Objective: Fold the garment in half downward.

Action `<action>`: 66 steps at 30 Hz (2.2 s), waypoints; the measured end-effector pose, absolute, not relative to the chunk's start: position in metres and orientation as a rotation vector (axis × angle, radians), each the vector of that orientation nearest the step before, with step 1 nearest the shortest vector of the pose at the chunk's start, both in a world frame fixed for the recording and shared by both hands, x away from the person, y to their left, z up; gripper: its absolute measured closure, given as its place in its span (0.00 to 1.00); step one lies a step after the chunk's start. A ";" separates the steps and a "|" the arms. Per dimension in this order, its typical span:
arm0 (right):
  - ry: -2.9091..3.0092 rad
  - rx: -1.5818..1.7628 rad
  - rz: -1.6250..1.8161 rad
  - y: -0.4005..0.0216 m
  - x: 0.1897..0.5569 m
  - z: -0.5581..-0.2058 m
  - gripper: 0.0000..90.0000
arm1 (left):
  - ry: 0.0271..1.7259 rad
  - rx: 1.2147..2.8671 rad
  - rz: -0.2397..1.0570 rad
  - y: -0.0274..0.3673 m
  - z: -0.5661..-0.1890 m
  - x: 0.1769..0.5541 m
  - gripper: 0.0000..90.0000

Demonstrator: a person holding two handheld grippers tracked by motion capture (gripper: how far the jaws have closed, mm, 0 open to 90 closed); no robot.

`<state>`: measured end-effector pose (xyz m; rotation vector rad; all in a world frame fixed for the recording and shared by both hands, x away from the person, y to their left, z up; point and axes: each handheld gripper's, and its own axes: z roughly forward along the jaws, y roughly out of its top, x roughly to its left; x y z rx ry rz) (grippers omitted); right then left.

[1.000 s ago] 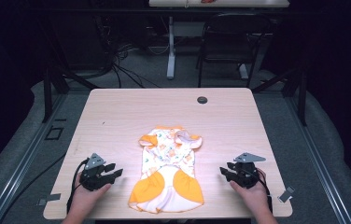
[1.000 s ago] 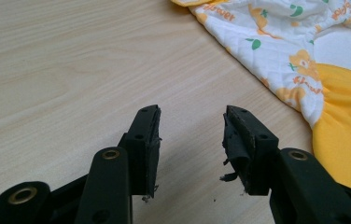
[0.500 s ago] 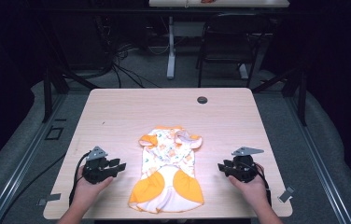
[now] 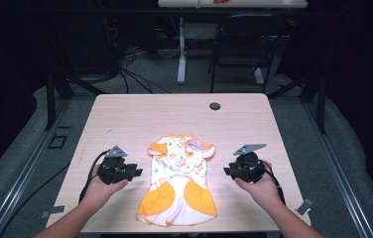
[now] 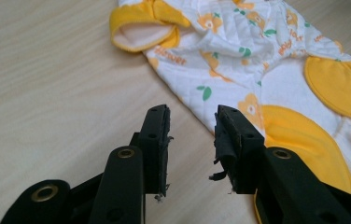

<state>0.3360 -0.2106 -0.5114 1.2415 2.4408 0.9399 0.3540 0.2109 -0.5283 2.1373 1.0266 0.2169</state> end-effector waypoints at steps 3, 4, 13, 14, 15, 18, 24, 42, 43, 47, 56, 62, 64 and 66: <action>2.443 1.234 0.933 -0.206 0.341 -0.512 0.77 | 1.022 2.132 0.230 0.208 -0.525 0.363 0.71; 2.442 1.215 0.940 -0.200 0.348 -0.511 0.78 | 0.992 2.152 0.251 0.204 -0.522 0.373 0.70; 2.456 1.124 0.977 -0.170 0.376 -0.502 0.80 | 0.964 2.184 0.290 0.186 -0.515 0.405 0.73; 2.456 1.106 0.969 -0.164 0.384 -0.501 0.81 | 0.960 2.191 0.294 0.183 -0.514 0.411 0.74; 2.449 1.105 0.979 -0.162 0.387 -0.501 0.81 | 0.961 2.193 0.296 0.181 -0.514 0.415 0.75; 2.464 1.106 0.949 -0.155 0.399 -0.501 0.82 | 0.971 2.198 0.297 0.176 -0.516 0.424 0.76; 2.463 1.123 0.927 -0.145 0.419 -0.506 0.86 | 0.994 2.189 0.294 0.168 -0.520 0.438 0.77; 2.424 1.222 0.909 -0.129 0.475 -0.534 0.79 | 1.031 2.204 0.339 0.145 -0.541 0.470 0.79; 2.424 1.222 0.909 -0.129 0.475 -0.534 0.79 | 1.031 2.204 0.339 0.145 -0.541 0.470 0.79; 2.465 1.181 0.922 -0.123 0.472 -0.535 0.80 | 1.040 2.203 0.338 0.144 -0.543 0.473 0.79; 2.518 1.154 0.779 -0.114 0.472 -0.549 0.77 | 1.061 2.206 0.357 0.143 -0.547 0.475 0.75; 2.500 1.184 0.748 -0.113 0.475 -0.554 0.79 | 1.068 2.225 0.336 0.137 -0.553 0.478 0.76; 2.504 1.187 0.745 -0.112 0.476 -0.556 0.80 | 1.061 2.231 0.333 0.135 -0.555 0.478 0.76; 2.509 1.188 0.742 -0.112 0.476 -0.556 0.81 | 1.052 2.240 0.335 0.134 -0.556 0.479 0.76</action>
